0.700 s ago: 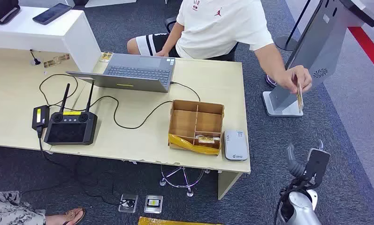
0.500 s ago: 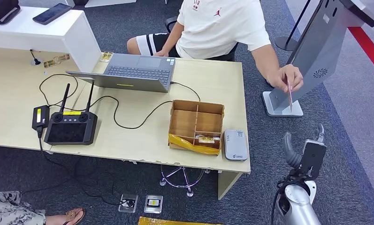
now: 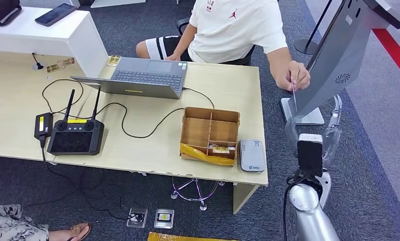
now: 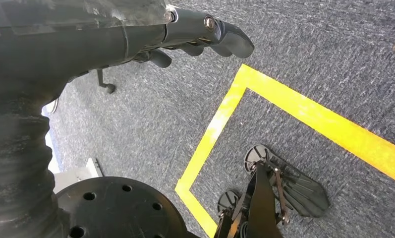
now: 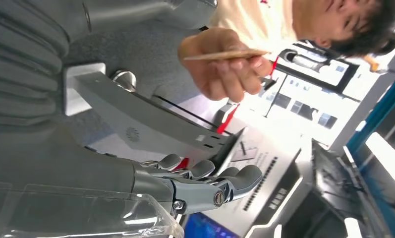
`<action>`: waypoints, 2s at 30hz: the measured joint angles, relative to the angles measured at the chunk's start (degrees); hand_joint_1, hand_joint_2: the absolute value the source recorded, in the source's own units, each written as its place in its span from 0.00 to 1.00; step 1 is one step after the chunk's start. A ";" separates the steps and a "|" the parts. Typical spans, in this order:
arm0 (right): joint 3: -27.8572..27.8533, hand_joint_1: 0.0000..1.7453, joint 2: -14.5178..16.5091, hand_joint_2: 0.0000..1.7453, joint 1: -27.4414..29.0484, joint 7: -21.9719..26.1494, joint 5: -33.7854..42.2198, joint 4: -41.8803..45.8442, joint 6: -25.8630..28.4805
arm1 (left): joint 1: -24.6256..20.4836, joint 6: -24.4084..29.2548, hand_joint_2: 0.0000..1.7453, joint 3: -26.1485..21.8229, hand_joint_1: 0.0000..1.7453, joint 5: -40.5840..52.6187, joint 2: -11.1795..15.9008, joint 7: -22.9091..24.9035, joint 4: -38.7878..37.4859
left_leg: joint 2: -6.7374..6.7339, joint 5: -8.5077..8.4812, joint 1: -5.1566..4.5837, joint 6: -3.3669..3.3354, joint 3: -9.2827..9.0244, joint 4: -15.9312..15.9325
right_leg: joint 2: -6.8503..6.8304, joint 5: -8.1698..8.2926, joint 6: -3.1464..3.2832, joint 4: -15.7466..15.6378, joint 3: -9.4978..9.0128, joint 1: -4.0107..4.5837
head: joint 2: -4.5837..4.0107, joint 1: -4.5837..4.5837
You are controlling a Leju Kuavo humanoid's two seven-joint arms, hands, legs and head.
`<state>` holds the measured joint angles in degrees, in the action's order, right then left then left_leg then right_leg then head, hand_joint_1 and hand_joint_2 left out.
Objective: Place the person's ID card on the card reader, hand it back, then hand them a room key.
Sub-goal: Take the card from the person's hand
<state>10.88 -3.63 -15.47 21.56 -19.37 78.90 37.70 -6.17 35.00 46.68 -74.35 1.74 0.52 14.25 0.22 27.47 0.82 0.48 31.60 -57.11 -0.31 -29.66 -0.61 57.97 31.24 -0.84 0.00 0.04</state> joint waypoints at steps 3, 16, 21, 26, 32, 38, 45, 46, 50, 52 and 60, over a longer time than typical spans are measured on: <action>2.67 0.00 0.34 1.00 -1.27 -2.58 -4.95 1.16 -0.12 | -0.12 0.46 1.00 0.42 0.00 0.03 -0.09 0.00 -0.06 | 0.00 0.00 0.00 0.00 0.00 0.00 | 0.00 0.00 0.00 0.01 0.00 0.00 | 0.00 0.01; 17.64 0.00 2.27 1.00 -9.14 -15.29 -19.45 0.13 -4.89 | -0.50 2.71 1.00 1.49 0.00 1.15 -0.32 -0.40 -0.19 | 0.02 -0.02 0.01 0.03 0.03 0.01 | -0.01 0.00 0.00 0.02 0.02 0.02 | 0.00 0.02; 22.06 0.00 2.66 1.00 -11.63 -21.29 -22.56 -1.95 -7.32 | -0.52 3.30 1.00 1.73 0.00 2.04 -0.30 -0.61 -0.19 | 0.02 -0.02 0.01 0.03 0.05 0.01 | -0.01 0.00 0.00 0.02 0.04 0.02 | 0.00 0.02; 27.07 0.00 2.70 1.00 -14.56 -26.96 -25.59 -5.82 -8.88 | -0.58 3.41 1.00 2.32 0.00 2.93 -0.25 -0.67 -0.19 | 0.02 -0.03 0.01 0.03 0.04 0.00 | 0.00 0.00 0.01 0.02 0.07 0.02 | 0.00 0.02; 29.79 0.00 2.69 1.00 -15.49 -30.10 -28.23 -8.28 -9.29 | -0.58 3.70 1.00 2.85 0.00 3.09 -0.26 -0.68 -0.19 | 0.01 -0.03 0.01 0.04 0.06 0.00 | 0.02 0.00 0.01 0.02 0.10 0.02 | 0.00 0.01; 30.69 0.00 2.70 1.00 -15.62 -30.75 -29.36 -9.04 -9.28 | -0.54 3.90 1.00 3.12 0.00 3.05 -0.26 -0.68 -0.19 | 0.01 -0.03 0.01 0.04 0.07 0.00 | 0.03 0.00 0.01 0.02 0.12 0.02 | 0.00 0.02; 31.95 0.00 2.68 1.00 -15.98 -31.79 -30.89 -10.17 -9.10 | -0.56 4.03 1.00 3.54 0.00 3.04 -0.26 -0.68 -0.19 | 0.01 -0.03 0.01 0.05 0.06 0.00 | 0.02 0.00 0.01 0.02 0.11 0.02 | 0.00 0.02; 32.06 0.00 2.66 1.00 -15.98 -31.92 -31.16 -10.31 -8.99 | -0.56 4.03 1.00 3.55 0.00 3.05 -0.26 -0.68 -0.19 | 0.01 -0.04 0.01 0.05 0.06 0.00 | 0.02 0.00 0.01 0.02 0.11 0.02 | 0.00 0.02; 32.43 0.00 2.55 1.00 -15.97 -32.36 -31.94 -10.64 -8.63 | -0.56 4.01 1.00 3.59 0.00 3.13 -0.25 -0.68 -0.19 | 0.01 -0.04 0.01 0.05 0.06 0.00 | 0.04 0.00 0.01 0.02 0.13 0.02 | 0.00 0.02; 32.55 0.06 2.38 1.00 -15.96 -32.58 -32.34 -10.76 -8.42 | -0.56 4.02 1.00 3.80 0.00 3.27 -0.25 -0.68 -0.19 | 0.01 -0.04 0.01 0.05 0.06 0.00 | 0.04 0.00 0.01 0.02 0.13 0.02 | 0.00 0.02; 32.58 0.99 1.83 1.00 -15.46 -33.84 -33.63 -10.81 -7.45 | -0.56 4.09 1.00 4.68 0.00 3.56 -0.25 -1.04 -0.19 | 0.00 -0.04 0.01 0.06 0.06 0.00 | 0.05 0.00 0.01 0.02 0.14 0.02 | 0.00 0.01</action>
<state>43.46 -1.80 -30.93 -12.28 -52.99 68.08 30.25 -6.73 39.10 51.36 -70.78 1.49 -0.51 14.05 0.22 27.43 0.83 0.54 31.66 -57.11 -0.27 -29.67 -0.61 57.99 31.38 -0.82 0.00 0.05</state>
